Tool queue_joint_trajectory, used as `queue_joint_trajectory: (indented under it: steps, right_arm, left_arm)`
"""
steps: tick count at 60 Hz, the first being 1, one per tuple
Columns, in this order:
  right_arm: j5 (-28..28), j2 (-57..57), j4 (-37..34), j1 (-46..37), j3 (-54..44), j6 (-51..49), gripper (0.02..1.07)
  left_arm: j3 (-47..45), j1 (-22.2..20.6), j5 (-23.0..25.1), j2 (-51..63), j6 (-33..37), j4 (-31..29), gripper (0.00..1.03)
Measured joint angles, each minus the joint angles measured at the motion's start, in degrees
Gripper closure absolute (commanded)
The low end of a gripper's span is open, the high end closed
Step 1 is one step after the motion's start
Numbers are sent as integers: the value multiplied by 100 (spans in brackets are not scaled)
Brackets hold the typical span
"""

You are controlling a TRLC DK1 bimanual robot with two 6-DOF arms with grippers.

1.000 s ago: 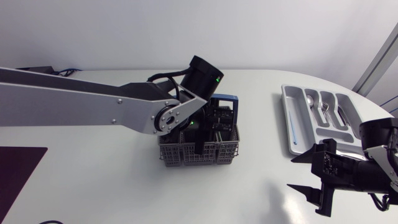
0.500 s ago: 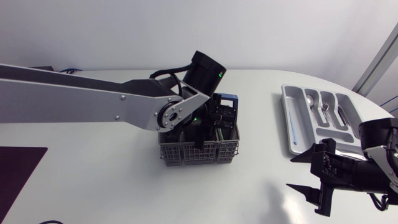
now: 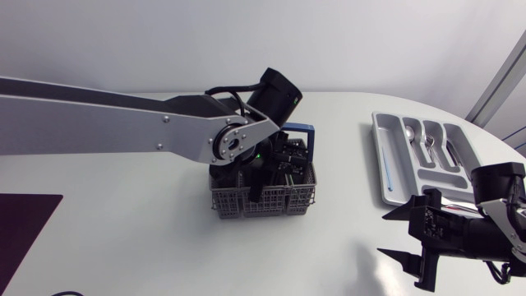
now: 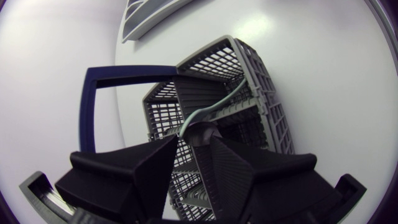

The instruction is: Sort the cutlery from the basket into the organizer compartments.

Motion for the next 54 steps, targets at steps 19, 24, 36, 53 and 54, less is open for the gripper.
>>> queue_joint_trajectory:
  steps: [19, 24, 36, 53, 54]
  right_arm:
    - [0, 0, 22, 0, -20, 0, 22]
    - [0, 0, 22, 0, -46, -2, 22]
    - [0, 0, 24, 0, -70, 0, 22]
    - [0, -2, 39, -2, -70, -2, 22]
    - [0, -2, 39, -2, -70, 0, 22]
  left_arm:
    - [234, 214, 142, 199, -55, -319, 65]
    - [339, 271, 223, 271, -153, -393, 65]
    - [437, 321, 433, 315, -369, -490, 65]
    - [442, 330, 544, 315, -503, -649, 65]
    - [442, 330, 564, 315, -503, -671, 65]
